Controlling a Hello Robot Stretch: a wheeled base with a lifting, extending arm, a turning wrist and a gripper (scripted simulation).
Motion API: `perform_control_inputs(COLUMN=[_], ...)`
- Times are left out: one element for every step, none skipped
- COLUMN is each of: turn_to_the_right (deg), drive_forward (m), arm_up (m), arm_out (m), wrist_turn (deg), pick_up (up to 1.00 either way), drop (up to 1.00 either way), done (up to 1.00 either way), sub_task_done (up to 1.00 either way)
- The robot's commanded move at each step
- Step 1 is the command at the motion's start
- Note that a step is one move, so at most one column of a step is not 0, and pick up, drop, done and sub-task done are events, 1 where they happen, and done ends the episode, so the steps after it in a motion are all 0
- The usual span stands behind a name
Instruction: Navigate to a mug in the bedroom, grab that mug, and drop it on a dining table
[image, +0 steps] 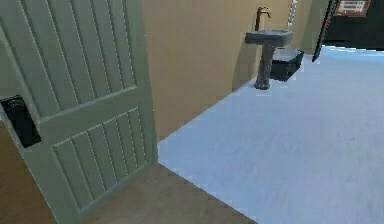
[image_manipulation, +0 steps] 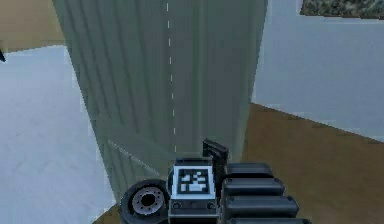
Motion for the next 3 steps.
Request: perform_control_inputs(turn_to_the_right=[33.0,0.0,9.0], drive_forward=[0.0,0.4,0.0], arm_up=[0.0,0.0,0.0], arm_out=[0.0,0.0,0.0], wrist_turn=[0.0,0.0,0.0], pick_up=[0.0,0.0,0.0], drop=[0.0,0.0,0.0], done=[0.0,0.0,0.0], sub_task_done=[0.0,0.0,0.0])
